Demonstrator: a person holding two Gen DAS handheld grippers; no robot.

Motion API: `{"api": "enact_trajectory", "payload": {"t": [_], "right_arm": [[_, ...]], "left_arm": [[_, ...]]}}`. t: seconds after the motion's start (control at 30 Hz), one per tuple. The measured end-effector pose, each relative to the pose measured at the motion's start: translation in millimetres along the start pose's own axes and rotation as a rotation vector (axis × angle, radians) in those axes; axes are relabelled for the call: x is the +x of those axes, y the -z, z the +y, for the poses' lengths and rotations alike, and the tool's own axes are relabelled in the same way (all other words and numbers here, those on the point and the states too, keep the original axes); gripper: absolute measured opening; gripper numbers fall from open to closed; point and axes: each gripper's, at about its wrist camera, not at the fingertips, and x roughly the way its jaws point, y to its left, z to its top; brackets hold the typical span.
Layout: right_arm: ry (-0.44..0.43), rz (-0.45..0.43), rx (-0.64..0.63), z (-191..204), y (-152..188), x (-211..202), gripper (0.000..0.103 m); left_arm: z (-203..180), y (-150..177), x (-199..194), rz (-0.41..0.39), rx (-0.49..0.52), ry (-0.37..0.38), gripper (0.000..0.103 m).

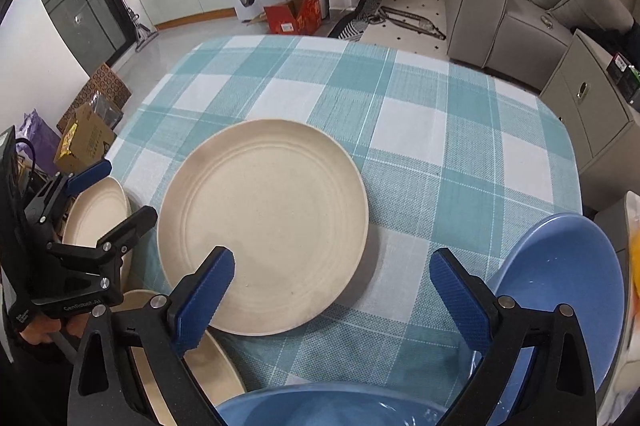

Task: Organize plates and bowls
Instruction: 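Move both tools forward toward the rim of a large cream plate, then close the left tool on the plate rim while the right tool grips the opposite rim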

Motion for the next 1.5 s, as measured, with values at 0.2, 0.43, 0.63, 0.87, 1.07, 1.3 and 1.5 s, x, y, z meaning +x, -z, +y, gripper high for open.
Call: {"api": "enact_trajectory", "payload": {"t": [0.2,0.43,0.63,0.87,1.07,1.3,1.5], "right_arm": [[-0.036,0.057,0.004,1.9,0.0,15.8,0.089],[-0.044,0.098,0.02,-0.2,-4.0,30.0,0.08],[-0.029,0.119,-0.005,3.2,-2.7,36.2,0.074],[0.012,0.147,-0.046,7.3,-1.1,48.6,0.065],[0.058,0.164,-0.074,11.3,-1.4,56.9,0.05],[0.084,0.166,-0.073,6.0,0.3,57.9,0.032],[0.109,0.158,-0.081,3.9,2.8,56.8,0.021]], "left_arm": [[-1.3,3.2,10.9,0.034,-0.003,0.004,0.086],[-1.9,6.3,18.0,0.066,-0.002,0.002,0.075],[-2.7,9.5,24.2,0.098,-0.005,0.016,0.062],[-4.5,11.2,27.6,0.112,0.007,0.019,0.054],[-4.6,11.8,32.6,0.128,0.013,0.023,0.043],[-8.2,14.3,35.7,0.14,0.028,0.026,0.027],[-15.8,14.7,32.1,0.126,0.069,0.005,0.019]]}}
